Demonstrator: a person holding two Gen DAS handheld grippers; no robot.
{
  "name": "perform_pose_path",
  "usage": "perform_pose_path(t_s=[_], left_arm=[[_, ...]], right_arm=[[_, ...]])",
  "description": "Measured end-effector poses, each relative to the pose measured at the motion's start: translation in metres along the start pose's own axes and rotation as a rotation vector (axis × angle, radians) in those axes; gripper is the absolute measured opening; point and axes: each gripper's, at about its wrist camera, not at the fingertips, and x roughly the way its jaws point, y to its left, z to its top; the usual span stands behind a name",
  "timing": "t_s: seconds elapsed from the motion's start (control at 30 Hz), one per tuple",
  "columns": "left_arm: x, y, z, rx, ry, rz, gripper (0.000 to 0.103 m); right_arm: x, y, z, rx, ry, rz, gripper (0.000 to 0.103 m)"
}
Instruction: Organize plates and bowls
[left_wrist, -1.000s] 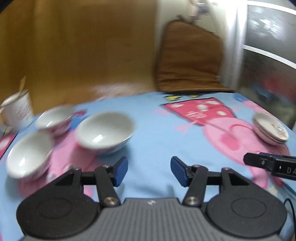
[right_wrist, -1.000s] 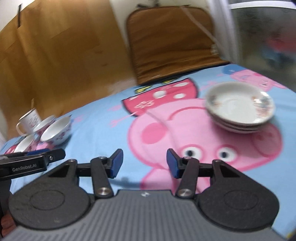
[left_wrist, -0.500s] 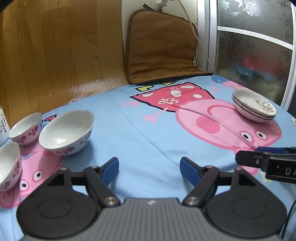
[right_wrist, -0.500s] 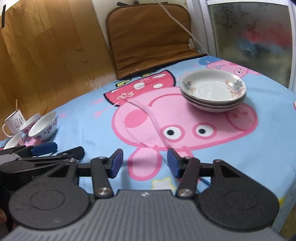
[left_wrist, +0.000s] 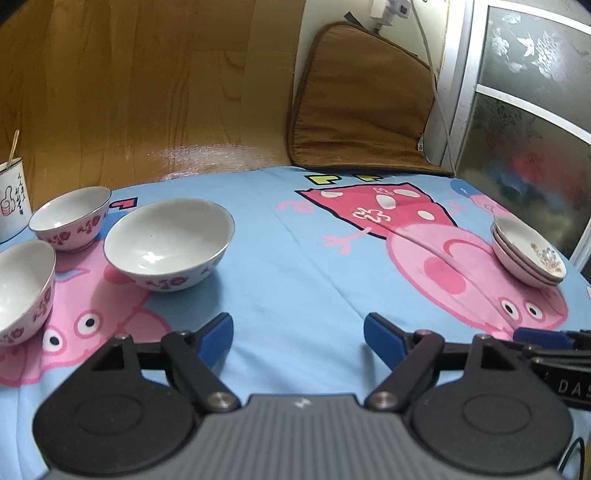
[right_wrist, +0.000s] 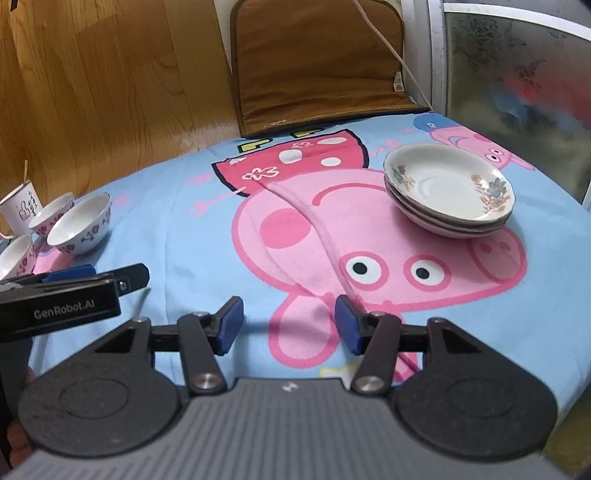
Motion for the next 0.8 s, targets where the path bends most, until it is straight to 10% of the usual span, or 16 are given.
perform_pose_path(t_s=[0.8], left_arm=[[-0.001,0.0003,-0.0013,-0.01,-0.001,-0.009,0.086]], right_arm=[[0.0052,0.0094,0.0052,-0.005,0.027,-0.025,0.067]])
